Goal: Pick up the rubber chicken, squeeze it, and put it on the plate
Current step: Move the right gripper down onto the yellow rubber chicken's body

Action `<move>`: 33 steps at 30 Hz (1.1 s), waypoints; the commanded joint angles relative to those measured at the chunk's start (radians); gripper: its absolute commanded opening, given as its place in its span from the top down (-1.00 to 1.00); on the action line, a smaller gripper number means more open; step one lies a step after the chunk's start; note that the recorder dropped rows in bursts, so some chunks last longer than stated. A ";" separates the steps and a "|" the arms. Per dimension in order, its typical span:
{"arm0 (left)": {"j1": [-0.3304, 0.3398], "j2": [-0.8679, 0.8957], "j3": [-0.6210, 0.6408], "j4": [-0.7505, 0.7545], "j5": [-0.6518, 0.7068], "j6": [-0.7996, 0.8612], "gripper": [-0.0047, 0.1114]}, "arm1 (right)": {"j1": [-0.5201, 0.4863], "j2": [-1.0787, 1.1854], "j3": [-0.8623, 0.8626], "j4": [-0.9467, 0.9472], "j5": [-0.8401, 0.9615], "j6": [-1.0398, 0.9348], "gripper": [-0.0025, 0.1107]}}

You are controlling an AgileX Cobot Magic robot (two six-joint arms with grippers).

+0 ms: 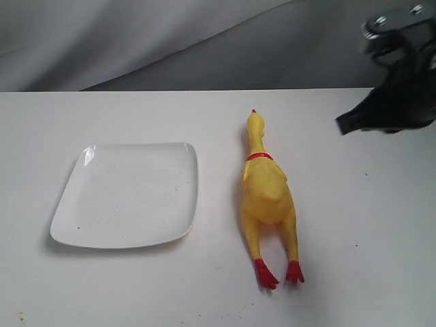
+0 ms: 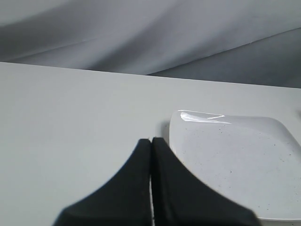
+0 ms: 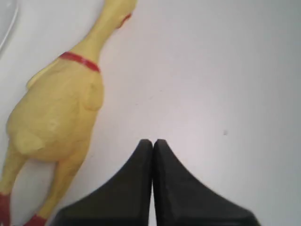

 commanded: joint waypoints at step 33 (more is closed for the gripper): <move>0.003 -0.004 0.004 0.000 -0.006 -0.003 0.92 | 0.189 0.461 -0.007 0.082 -0.048 -0.039 0.85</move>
